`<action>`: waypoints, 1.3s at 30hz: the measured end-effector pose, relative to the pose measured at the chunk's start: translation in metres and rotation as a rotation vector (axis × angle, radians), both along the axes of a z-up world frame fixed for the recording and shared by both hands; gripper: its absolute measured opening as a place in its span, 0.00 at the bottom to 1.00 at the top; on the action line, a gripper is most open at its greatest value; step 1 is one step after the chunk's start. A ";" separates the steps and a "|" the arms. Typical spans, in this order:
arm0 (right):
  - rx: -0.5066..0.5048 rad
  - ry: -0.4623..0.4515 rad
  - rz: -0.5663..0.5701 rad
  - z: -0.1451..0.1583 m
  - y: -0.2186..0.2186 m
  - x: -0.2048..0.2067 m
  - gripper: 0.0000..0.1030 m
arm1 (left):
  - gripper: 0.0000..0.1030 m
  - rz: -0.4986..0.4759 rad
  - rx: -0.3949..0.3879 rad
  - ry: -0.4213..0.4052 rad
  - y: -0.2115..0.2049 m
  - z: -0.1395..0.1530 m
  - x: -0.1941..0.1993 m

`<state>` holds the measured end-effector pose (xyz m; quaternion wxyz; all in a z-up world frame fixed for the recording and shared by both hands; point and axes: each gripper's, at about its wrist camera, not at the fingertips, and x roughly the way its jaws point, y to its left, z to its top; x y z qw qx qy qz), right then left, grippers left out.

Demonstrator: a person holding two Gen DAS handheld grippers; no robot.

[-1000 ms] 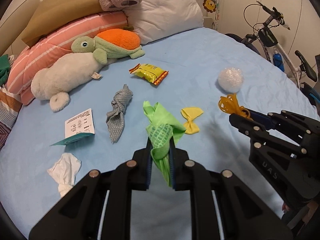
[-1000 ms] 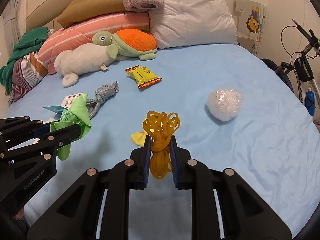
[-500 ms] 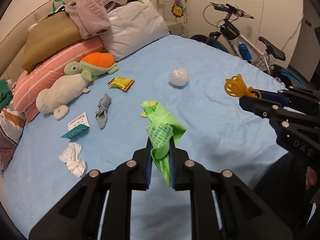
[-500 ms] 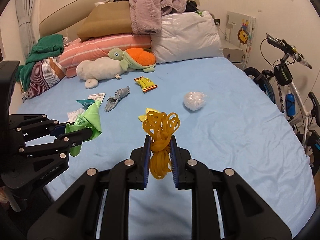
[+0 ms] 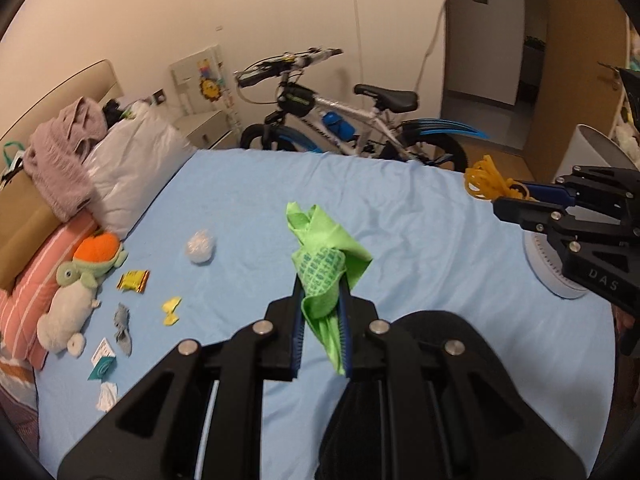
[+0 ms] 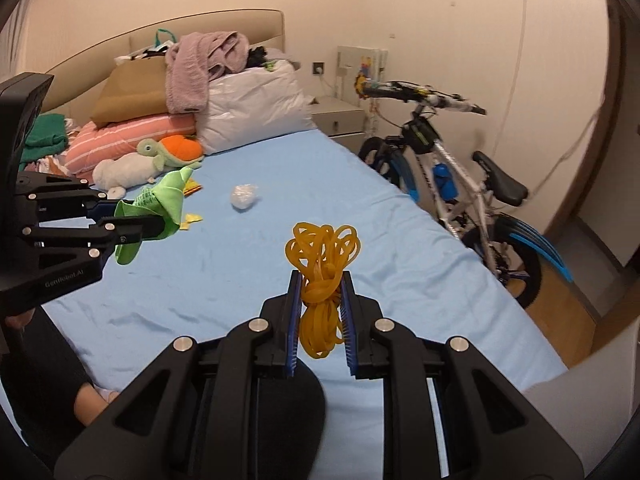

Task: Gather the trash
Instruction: 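Carry the green cloth and orange rubber bands with both grippers to the grey bin, then open both grippers over the grey bin to drop cloth and rubber bands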

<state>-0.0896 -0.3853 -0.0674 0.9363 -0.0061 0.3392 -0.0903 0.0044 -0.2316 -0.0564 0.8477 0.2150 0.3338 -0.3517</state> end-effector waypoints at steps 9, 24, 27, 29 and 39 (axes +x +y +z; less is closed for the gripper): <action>-0.023 -0.049 -0.339 0.060 -0.103 -0.148 0.16 | 0.15 -0.284 -0.044 -0.029 -0.116 0.048 -0.068; 0.028 -0.097 -0.665 0.099 -0.194 -0.281 0.17 | 0.15 -0.613 -0.045 0.000 -0.266 0.073 -0.151; 0.026 -0.098 -0.686 0.103 -0.204 -0.290 0.17 | 0.15 -0.645 -0.043 -0.012 -0.286 0.078 -0.161; 0.019 -0.101 -0.698 0.105 -0.209 -0.296 0.17 | 0.15 -0.668 -0.048 -0.014 -0.297 0.083 -0.166; 0.043 -0.112 -0.710 0.105 -0.239 -0.292 0.17 | 0.18 -0.774 -0.048 0.027 -0.340 0.079 -0.180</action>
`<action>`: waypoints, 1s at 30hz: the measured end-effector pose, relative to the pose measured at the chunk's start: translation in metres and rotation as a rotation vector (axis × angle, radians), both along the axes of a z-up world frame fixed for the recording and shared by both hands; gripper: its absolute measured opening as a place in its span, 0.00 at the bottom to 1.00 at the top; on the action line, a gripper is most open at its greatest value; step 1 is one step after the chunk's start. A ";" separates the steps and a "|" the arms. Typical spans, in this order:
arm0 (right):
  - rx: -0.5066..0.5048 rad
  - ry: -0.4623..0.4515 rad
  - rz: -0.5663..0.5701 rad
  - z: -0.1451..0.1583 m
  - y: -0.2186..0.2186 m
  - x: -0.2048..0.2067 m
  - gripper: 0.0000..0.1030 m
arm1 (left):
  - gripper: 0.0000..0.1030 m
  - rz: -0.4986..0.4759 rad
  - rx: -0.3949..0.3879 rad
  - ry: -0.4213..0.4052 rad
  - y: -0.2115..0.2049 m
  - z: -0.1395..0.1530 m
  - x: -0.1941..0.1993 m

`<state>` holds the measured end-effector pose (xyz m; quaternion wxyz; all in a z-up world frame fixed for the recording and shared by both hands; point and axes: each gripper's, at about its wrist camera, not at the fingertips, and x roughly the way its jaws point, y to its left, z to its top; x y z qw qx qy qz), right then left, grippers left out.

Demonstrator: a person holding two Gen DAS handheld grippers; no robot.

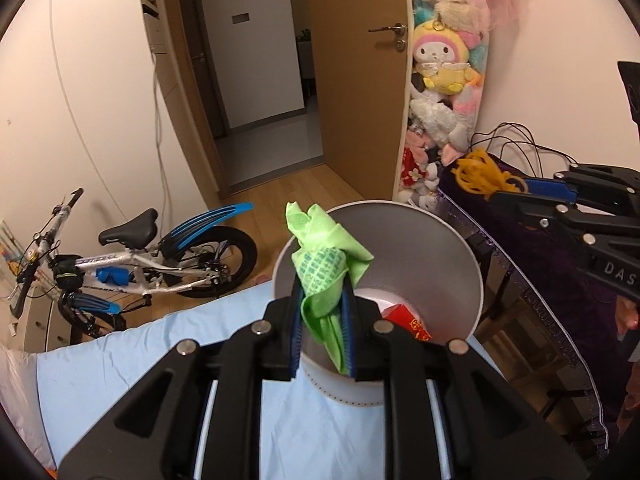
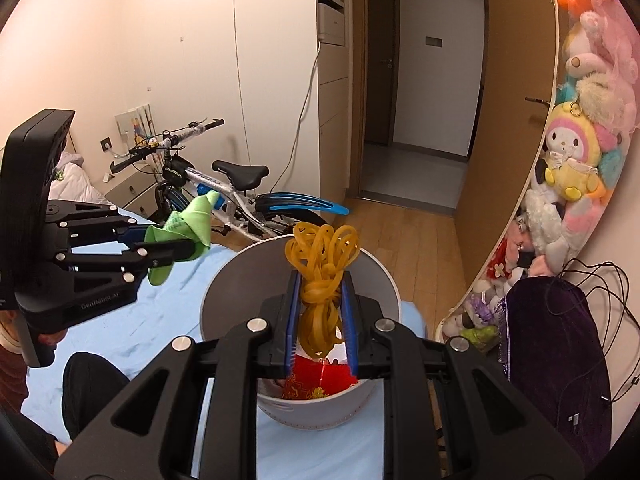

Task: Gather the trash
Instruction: 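Open both grippers over the grey bin to drop cloth and rubber bands, then move both grippers back over the bed toward the remaining items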

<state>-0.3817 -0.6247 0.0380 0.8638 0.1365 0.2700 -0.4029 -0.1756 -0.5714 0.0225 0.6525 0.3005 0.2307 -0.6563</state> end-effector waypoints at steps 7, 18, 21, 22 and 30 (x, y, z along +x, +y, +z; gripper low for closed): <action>0.064 -0.015 -0.016 -0.016 -0.030 0.015 0.36 | 0.72 -0.012 -0.001 -0.020 -0.019 -0.018 -0.001; 0.006 0.042 0.087 -0.012 0.002 0.066 0.36 | 0.72 0.103 -0.017 0.028 0.022 -0.032 0.054; -0.023 0.050 0.172 -0.016 0.027 0.098 0.43 | 0.72 0.209 -0.028 0.034 0.055 -0.042 0.085; -0.025 0.047 0.198 -0.018 0.035 0.109 0.45 | 0.72 0.252 -0.028 0.039 0.069 -0.046 0.099; 0.003 0.022 0.492 -0.056 0.118 0.229 0.45 | 0.72 0.695 0.012 -0.006 0.224 -0.084 0.216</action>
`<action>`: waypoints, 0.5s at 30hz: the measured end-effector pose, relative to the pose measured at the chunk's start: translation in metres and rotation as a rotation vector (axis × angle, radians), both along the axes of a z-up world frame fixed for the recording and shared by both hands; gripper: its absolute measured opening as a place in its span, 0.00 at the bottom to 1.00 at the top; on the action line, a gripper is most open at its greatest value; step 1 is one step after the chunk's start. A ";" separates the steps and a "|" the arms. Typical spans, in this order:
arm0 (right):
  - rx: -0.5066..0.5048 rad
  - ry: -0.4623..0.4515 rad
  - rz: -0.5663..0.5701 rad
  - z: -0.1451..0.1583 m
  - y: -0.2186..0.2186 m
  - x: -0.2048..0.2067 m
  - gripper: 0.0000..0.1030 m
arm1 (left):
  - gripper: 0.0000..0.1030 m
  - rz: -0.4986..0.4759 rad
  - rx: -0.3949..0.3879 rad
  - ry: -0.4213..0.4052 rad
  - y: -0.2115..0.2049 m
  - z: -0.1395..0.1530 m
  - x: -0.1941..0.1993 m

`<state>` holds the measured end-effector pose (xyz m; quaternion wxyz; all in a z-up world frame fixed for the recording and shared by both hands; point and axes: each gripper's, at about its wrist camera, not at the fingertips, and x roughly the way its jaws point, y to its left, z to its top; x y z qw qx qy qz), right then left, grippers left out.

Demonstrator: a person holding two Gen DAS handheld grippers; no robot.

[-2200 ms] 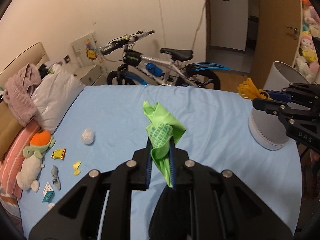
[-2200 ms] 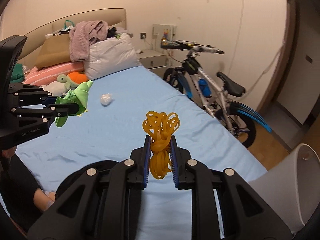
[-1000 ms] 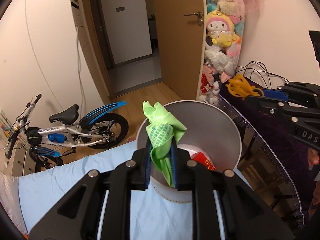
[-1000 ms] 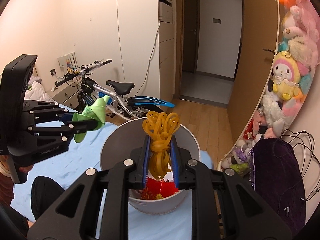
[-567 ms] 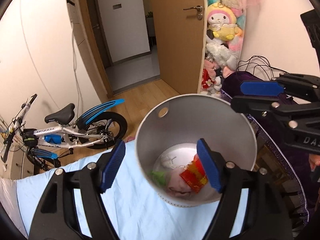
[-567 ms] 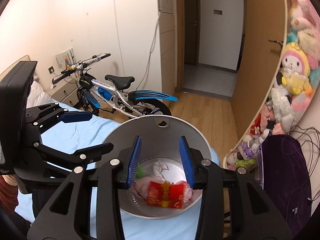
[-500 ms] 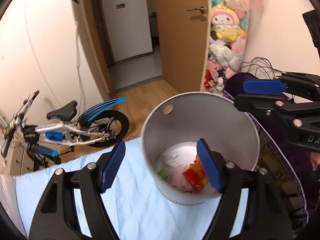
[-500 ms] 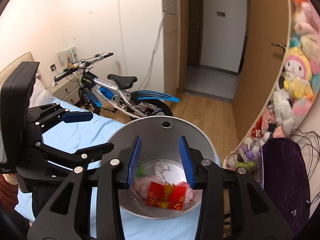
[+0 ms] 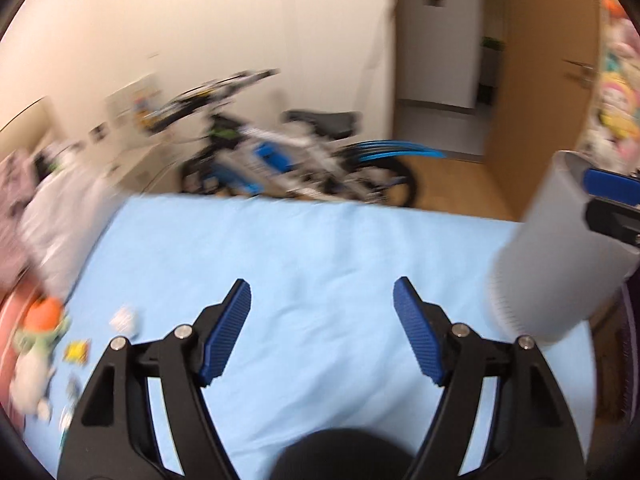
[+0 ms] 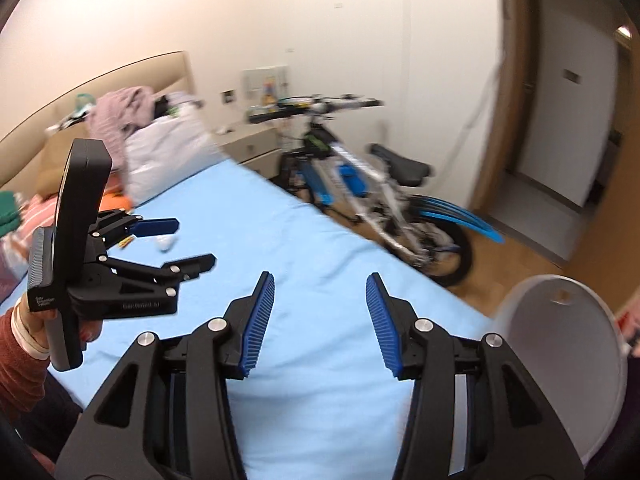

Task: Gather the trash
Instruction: 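Move both grippers back over the bed toward the remaining items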

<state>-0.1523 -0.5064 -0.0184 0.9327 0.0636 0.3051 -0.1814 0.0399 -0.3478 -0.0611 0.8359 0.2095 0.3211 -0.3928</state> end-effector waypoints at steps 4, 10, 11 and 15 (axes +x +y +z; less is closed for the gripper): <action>0.030 0.001 0.153 -0.023 0.053 0.070 0.45 | 0.72 0.224 0.041 -0.010 0.086 -0.018 0.053; 0.015 0.023 0.330 -0.059 0.138 0.168 0.51 | 0.72 0.468 0.078 0.006 0.194 -0.050 0.111; 0.019 0.027 0.351 -0.065 0.150 0.181 0.51 | 0.72 0.498 0.079 0.016 0.205 -0.056 0.119; 0.028 0.044 0.416 -0.090 0.190 0.234 0.51 | 0.72 0.596 0.101 0.031 0.248 -0.086 0.154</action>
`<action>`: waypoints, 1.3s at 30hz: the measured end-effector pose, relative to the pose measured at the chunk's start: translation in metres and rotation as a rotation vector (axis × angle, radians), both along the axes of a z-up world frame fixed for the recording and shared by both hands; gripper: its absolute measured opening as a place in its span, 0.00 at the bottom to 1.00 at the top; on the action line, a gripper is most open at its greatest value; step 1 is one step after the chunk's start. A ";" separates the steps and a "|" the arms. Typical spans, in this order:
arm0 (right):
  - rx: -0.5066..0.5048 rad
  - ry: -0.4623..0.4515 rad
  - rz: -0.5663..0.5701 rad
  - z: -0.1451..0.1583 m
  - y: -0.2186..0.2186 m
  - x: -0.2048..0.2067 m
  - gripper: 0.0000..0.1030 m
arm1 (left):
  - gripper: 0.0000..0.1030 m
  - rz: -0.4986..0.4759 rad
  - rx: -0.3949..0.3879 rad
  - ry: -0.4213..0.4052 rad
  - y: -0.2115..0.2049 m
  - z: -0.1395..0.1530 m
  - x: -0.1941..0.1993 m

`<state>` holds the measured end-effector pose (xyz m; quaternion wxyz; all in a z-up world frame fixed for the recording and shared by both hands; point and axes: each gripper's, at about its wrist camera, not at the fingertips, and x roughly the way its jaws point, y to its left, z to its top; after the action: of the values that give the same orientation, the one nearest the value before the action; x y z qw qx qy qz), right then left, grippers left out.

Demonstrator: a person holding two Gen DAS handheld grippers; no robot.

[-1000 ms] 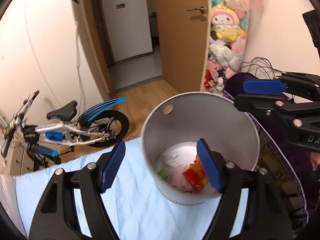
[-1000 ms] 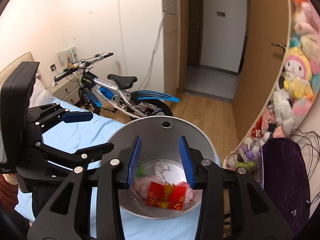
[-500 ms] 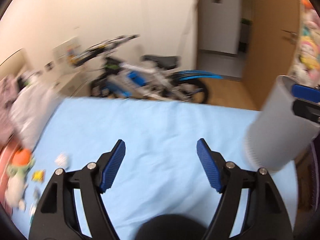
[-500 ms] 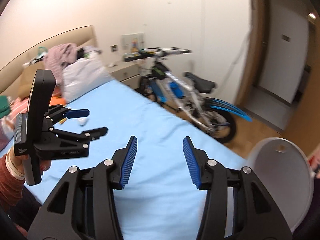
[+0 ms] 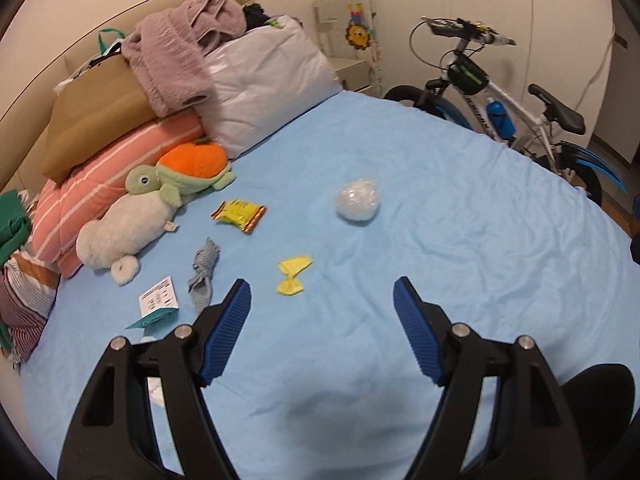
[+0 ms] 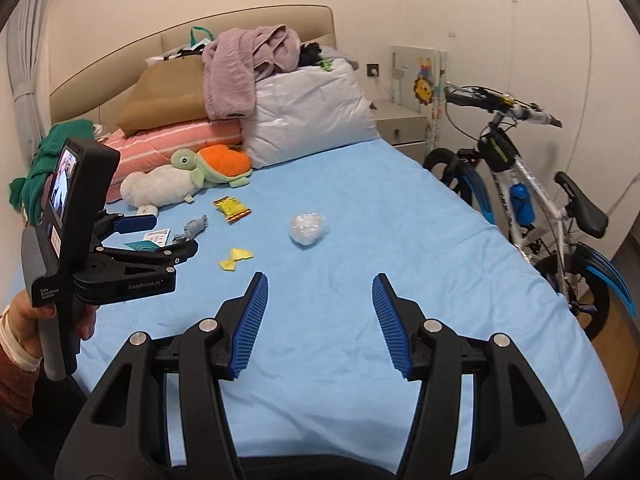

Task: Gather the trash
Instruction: 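Move both grippers back over the bed toward the remaining items, then grasp the yellow bow cloth with the left gripper while the right grasps the plastic wrap ball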

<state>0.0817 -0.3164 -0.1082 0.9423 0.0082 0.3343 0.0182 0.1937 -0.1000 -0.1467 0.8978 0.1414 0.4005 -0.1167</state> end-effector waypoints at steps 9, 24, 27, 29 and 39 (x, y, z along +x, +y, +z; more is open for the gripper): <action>-0.001 0.044 0.018 -0.062 0.037 0.106 0.64 | 0.72 0.060 -0.003 0.058 0.038 -0.057 0.056; 0.036 0.141 -0.061 -0.159 0.030 0.249 0.77 | 0.72 0.078 -0.005 0.164 0.047 -0.136 0.121; 0.036 0.155 -0.070 -0.173 0.029 0.265 0.78 | 0.72 0.085 -0.002 0.187 0.048 -0.150 0.130; 0.029 0.165 -0.071 -0.182 0.029 0.275 0.78 | 0.72 0.088 0.008 0.199 0.048 -0.158 0.134; -0.010 0.188 -0.036 -0.201 0.034 0.295 0.78 | 0.72 0.104 -0.007 0.218 0.048 -0.178 0.146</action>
<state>0.3769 -0.2821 -0.3094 0.9069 0.0111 0.4213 -0.0015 0.3394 -0.0519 -0.3248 0.8541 0.1039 0.5023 -0.0859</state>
